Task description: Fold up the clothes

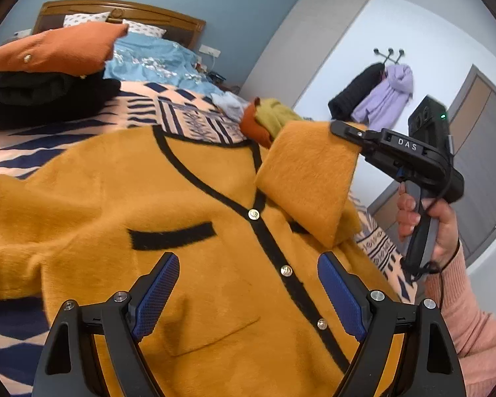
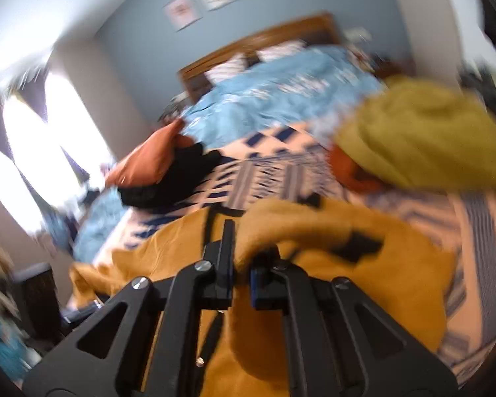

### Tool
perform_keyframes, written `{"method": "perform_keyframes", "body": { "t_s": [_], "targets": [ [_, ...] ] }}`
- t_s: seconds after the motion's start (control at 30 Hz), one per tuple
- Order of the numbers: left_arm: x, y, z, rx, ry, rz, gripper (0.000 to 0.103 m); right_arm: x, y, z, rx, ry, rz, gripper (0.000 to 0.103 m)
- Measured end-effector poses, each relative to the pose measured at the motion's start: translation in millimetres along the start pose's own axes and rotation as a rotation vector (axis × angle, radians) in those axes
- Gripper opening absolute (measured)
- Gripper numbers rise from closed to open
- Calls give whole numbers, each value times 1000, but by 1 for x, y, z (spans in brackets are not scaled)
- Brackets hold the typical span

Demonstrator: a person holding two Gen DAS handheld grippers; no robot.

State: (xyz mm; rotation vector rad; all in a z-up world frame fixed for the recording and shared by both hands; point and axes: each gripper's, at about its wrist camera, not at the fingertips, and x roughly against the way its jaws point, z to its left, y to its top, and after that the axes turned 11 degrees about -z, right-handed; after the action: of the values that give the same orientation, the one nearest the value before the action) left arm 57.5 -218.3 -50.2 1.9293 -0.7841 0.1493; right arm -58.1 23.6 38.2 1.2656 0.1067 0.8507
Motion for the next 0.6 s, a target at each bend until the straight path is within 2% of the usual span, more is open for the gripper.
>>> {"method": "perform_keyframes", "body": {
  "t_s": [0.13, 0.27, 0.3, 0.37, 0.47, 0.53, 0.6],
  "targets": [
    [5, -1, 11, 21, 18, -5, 88, -31, -32, 50, 158, 63, 98, 12],
    [3, -5, 17, 24, 45, 20, 88, -51, -76, 68, 228, 100, 222, 35],
    [1, -5, 19, 25, 48, 27, 88, -53, -85, 69, 238, 107, 247, 37],
    [-2, -5, 22, 28, 51, 36, 88, -52, -96, 65, 230, 113, 272, 38],
    [-6, -2, 23, 22, 53, 44, 88, -34, -95, 45, 203, 121, 262, 52],
    [-9, 1, 19, -1, 61, 45, 87, -27, -90, 35, 197, 98, 250, 52],
    [-12, 4, 15, -19, 66, 46, 88, -27, -81, 18, 127, 99, 253, 52]
  ]
}}
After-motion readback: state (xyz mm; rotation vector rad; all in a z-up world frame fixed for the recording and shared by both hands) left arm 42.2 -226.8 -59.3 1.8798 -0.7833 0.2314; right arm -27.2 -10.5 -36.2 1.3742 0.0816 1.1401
